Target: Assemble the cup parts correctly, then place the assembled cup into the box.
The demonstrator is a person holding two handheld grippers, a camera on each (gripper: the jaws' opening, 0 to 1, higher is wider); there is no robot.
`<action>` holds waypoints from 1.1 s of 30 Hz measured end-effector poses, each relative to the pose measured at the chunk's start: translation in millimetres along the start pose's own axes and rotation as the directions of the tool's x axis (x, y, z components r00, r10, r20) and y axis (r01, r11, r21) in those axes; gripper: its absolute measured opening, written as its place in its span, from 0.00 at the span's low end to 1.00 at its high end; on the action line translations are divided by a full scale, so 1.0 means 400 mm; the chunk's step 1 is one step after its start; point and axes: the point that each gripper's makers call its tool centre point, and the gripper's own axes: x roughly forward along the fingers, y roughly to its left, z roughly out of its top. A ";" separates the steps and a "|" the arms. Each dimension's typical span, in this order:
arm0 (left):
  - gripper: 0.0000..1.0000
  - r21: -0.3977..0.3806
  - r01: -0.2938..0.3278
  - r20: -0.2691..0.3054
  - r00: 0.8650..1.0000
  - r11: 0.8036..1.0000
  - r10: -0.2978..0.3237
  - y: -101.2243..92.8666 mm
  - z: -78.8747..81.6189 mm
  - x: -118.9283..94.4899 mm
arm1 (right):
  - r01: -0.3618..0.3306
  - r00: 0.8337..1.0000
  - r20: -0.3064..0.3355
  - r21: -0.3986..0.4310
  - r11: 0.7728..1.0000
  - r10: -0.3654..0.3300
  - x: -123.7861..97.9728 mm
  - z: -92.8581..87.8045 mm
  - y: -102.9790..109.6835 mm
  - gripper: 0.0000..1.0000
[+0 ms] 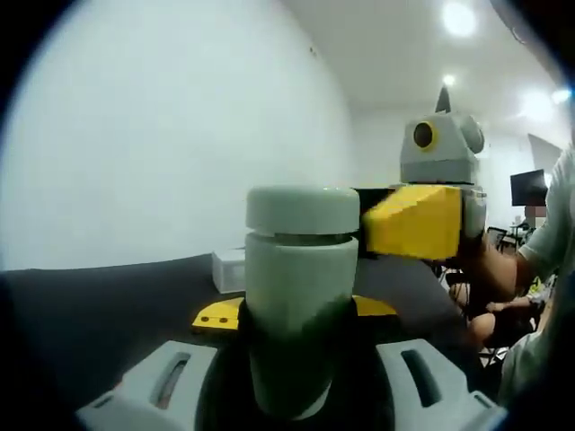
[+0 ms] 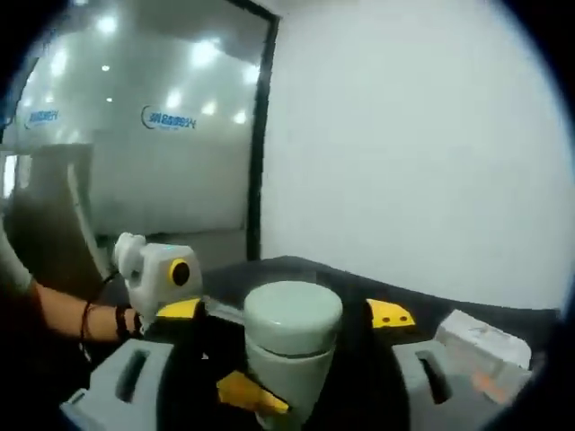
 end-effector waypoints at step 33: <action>0.39 -0.019 0.015 -0.001 1.000 1.000 -0.015 0.005 0.001 0.005 | -0.439 0.896 -0.114 -0.073 0.895 0.430 0.022 -0.001 0.029 0.40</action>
